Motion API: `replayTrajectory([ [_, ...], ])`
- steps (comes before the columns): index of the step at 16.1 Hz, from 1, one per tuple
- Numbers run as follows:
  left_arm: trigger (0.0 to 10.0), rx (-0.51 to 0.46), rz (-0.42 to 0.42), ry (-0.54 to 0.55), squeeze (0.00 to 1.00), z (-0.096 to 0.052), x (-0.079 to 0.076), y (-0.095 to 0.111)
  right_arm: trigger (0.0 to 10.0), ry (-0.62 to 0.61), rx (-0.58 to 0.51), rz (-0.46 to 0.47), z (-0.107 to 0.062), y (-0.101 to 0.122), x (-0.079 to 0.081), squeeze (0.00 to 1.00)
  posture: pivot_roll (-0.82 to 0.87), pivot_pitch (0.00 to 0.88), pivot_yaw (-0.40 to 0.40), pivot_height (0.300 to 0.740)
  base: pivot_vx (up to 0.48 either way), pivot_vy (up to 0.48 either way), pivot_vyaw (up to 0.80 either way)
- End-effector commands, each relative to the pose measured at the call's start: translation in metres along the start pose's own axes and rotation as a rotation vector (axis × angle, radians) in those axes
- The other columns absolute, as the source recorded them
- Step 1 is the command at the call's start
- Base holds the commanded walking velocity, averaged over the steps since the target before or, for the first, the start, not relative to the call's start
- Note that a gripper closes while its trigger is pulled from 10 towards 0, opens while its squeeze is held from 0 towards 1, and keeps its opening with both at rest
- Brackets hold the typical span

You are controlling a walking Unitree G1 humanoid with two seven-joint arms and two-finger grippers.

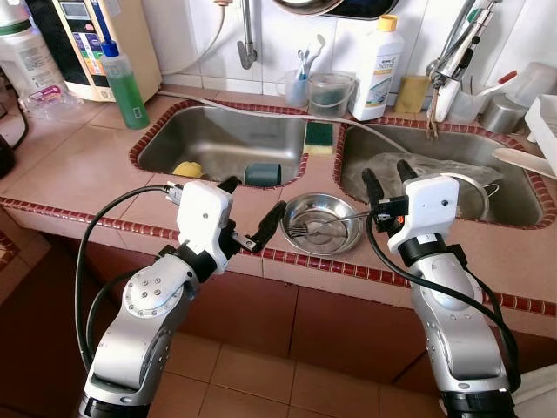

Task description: Kitchen organization

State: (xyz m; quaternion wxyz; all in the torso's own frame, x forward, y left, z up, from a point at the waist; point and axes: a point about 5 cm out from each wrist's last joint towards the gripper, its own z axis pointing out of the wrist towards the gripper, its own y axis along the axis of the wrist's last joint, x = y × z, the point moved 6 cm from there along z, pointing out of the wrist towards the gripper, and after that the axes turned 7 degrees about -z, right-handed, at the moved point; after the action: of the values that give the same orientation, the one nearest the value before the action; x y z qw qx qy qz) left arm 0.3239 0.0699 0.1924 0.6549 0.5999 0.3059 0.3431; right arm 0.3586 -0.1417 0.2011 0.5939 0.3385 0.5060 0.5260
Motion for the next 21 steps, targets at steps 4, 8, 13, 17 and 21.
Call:
replayTrajectory([
  [4, 10.0, 0.174, 0.030, -0.119, 0.00, 0.002, -0.034, -0.034, 10.0, -0.190, 0.274, 0.149, -0.012, -0.069, -0.029, 0.00, -0.08, 0.054, 0.036, 0.740, 0.000, 0.000, 0.00],
  [8, 10.0, 0.158, 0.041, -0.064, 0.00, 0.005, -0.020, -0.027, 10.0, -0.184, 0.265, 0.149, -0.009, -0.067, -0.029, 0.00, -0.08, 0.051, 0.032, 0.740, 0.000, 0.000, 0.00],
  [13, 10.0, 0.126, 0.081, -0.018, 0.00, 0.009, -0.002, -0.019, 10.0, -0.154, 0.240, 0.195, -0.007, -0.064, -0.027, 1.00, -0.08, 0.065, 0.021, 0.740, 0.000, 0.000, 0.00],
  [17, 10.0, 0.089, 0.128, -0.024, 0.00, 0.017, 0.004, -0.005, 10.0, -0.129, 0.184, 0.272, 0.001, -0.056, -0.038, 1.00, -0.08, 0.073, 0.013, 0.740, 0.000, 0.000, 0.00],
  [21, 10.0, 0.078, 0.115, -0.098, 0.00, 0.017, -0.017, -0.003, 10.0, -0.195, 0.211, 0.353, -0.001, -0.065, -0.057, 1.00, -0.09, 0.078, 0.005, 0.740, 0.000, 0.000, 0.00],
])
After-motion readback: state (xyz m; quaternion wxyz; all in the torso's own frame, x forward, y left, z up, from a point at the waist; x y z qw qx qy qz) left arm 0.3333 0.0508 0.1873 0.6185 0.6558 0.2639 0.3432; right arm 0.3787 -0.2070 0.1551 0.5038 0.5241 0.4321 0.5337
